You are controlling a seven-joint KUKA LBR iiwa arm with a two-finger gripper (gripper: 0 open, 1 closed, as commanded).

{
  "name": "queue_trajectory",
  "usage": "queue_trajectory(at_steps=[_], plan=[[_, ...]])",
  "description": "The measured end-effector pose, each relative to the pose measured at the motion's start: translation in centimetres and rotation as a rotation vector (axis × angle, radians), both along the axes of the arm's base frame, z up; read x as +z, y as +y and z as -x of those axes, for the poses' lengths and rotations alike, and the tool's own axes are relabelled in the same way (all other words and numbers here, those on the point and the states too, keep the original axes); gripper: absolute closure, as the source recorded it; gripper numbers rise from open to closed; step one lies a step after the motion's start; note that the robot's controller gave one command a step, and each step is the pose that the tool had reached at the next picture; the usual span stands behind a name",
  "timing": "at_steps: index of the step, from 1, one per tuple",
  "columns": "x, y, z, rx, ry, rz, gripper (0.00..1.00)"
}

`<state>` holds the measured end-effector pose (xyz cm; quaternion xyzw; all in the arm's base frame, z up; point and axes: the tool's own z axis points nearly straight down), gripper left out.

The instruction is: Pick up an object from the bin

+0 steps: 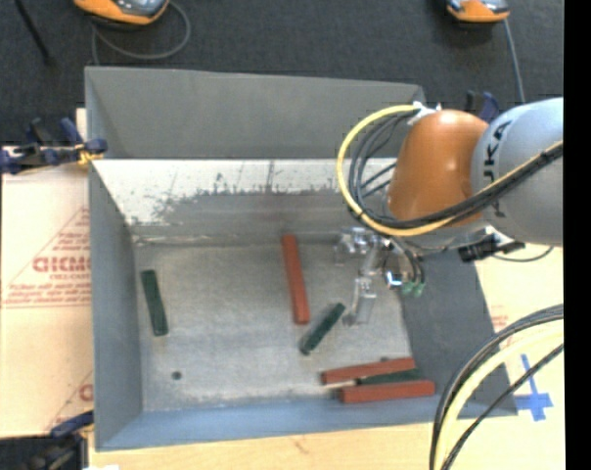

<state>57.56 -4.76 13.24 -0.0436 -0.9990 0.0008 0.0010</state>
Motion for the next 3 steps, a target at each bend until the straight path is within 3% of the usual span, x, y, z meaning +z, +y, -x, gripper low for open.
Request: queue_trajectory(at_steps=[1, 2, 3], plan=[[-6.4, 1.4, 3.2, 0.339, 0.001, -0.002, 0.0], [-6.2, 1.3, 3.0, 0.337, -0.004, -0.001, 1.0], [8.4, 2.0, 6.5, 0.369, -0.011, 0.002, 1.0]])
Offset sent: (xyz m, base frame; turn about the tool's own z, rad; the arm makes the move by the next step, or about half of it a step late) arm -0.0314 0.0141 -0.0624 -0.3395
